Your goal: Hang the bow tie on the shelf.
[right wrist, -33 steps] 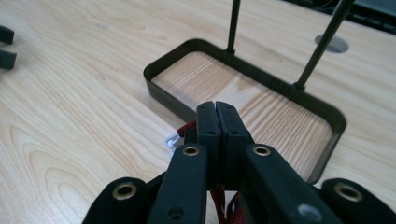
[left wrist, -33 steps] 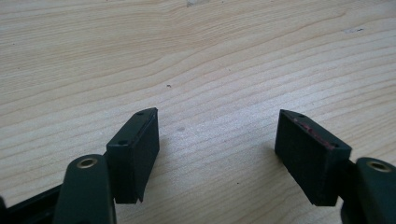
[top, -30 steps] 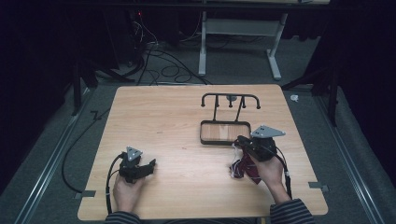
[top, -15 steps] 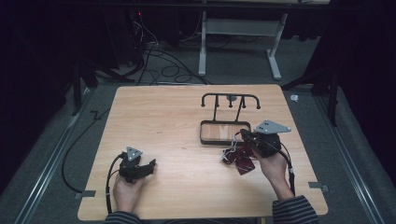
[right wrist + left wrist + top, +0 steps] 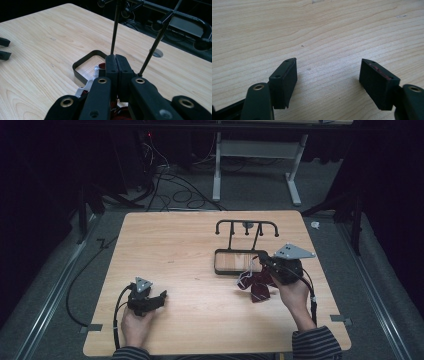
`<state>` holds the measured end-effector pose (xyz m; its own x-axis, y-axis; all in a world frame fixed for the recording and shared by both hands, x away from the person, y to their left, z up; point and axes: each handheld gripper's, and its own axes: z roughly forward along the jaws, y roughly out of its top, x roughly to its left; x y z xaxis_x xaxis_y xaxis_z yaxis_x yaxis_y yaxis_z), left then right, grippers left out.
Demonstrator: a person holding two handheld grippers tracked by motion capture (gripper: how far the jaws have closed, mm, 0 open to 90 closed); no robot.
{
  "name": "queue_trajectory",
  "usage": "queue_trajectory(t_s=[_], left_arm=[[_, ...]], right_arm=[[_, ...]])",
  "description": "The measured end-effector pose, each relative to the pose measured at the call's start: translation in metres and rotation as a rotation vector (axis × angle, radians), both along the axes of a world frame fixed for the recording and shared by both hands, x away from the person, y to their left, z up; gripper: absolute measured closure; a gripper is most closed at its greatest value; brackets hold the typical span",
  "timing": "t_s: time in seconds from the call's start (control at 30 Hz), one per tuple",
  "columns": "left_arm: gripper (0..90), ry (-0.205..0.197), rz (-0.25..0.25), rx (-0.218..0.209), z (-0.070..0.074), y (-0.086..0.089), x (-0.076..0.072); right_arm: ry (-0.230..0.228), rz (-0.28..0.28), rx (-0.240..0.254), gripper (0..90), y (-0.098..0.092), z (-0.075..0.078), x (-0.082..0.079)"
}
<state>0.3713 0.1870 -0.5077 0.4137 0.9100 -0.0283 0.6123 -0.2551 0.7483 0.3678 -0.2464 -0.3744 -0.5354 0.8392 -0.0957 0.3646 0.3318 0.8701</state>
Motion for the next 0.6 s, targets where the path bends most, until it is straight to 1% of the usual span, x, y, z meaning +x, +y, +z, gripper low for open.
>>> queue_trajectory(t_s=[0.1,0.2,0.37,0.47,0.6], left_arm=[[31.2,0.001,-0.001,0.000,0.000,0.000,0.000],[31.1,0.001,-0.001,-0.001,0.000,0.000,0.000],[31.1,0.001,-0.001,0.000,0.000,0.000,0.000],[31.1,0.001,0.000,0.000,0.000,0.000,0.000],[31.1,0.001,-0.001,-0.001,0.000,0.000,0.000]], right_arm=[[-0.009,0.005,-0.002,90.0,0.001,0.001,0.001],[-0.007,0.003,-0.002,90.0,0.002,0.003,0.001],[-0.027,0.012,0.002,90.0,0.004,0.008,0.002],[-0.023,0.011,0.006,90.0,0.004,0.010,0.003],[-0.031,0.013,0.006,90.0,0.008,0.012,0.005]])
